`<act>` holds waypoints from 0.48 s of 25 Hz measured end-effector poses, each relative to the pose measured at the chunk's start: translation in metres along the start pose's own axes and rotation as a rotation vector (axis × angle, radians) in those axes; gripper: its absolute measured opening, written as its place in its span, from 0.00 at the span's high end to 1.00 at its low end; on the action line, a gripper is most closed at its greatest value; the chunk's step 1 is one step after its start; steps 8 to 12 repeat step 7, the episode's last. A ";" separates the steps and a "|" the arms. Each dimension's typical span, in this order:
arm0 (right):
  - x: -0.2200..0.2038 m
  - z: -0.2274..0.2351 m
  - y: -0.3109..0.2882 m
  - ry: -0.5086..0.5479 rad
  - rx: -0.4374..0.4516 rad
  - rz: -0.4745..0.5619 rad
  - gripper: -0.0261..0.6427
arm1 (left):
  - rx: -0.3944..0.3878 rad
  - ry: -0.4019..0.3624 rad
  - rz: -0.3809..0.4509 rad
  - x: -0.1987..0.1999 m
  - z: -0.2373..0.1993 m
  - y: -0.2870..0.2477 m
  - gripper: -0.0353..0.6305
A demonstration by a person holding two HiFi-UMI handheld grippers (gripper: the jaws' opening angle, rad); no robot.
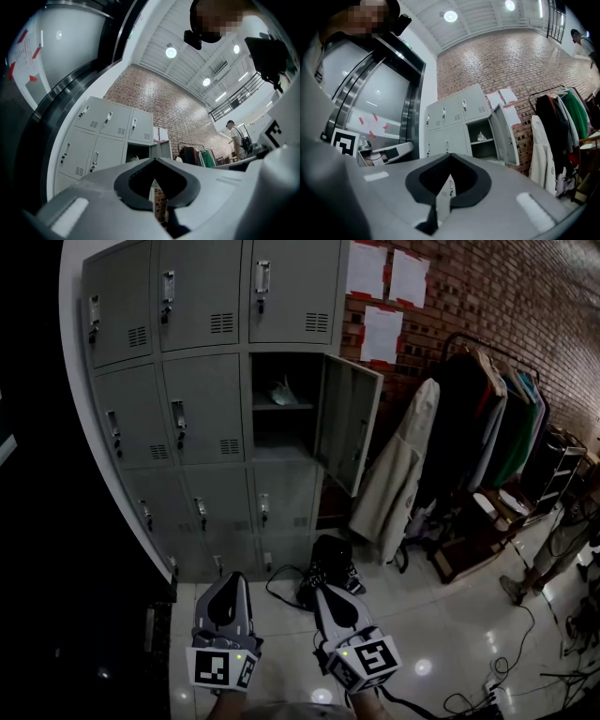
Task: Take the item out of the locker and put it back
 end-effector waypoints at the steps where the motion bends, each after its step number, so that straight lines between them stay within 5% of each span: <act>1: 0.000 0.000 0.001 -0.002 -0.001 -0.001 0.96 | 0.000 0.000 -0.001 0.000 0.000 0.001 0.94; 12: 0.001 -0.002 0.008 -0.006 0.003 -0.009 0.96 | 0.008 0.007 -0.006 0.004 0.003 0.007 0.94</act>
Point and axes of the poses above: the fingertips, and each gripper's own axes: y backward along the fingers, z to its right, x out of its top, the point moved 6 cm from there along y, backward along the fingers, and after that the axes turned 14 degrees about -y, right-handed, at the moved point
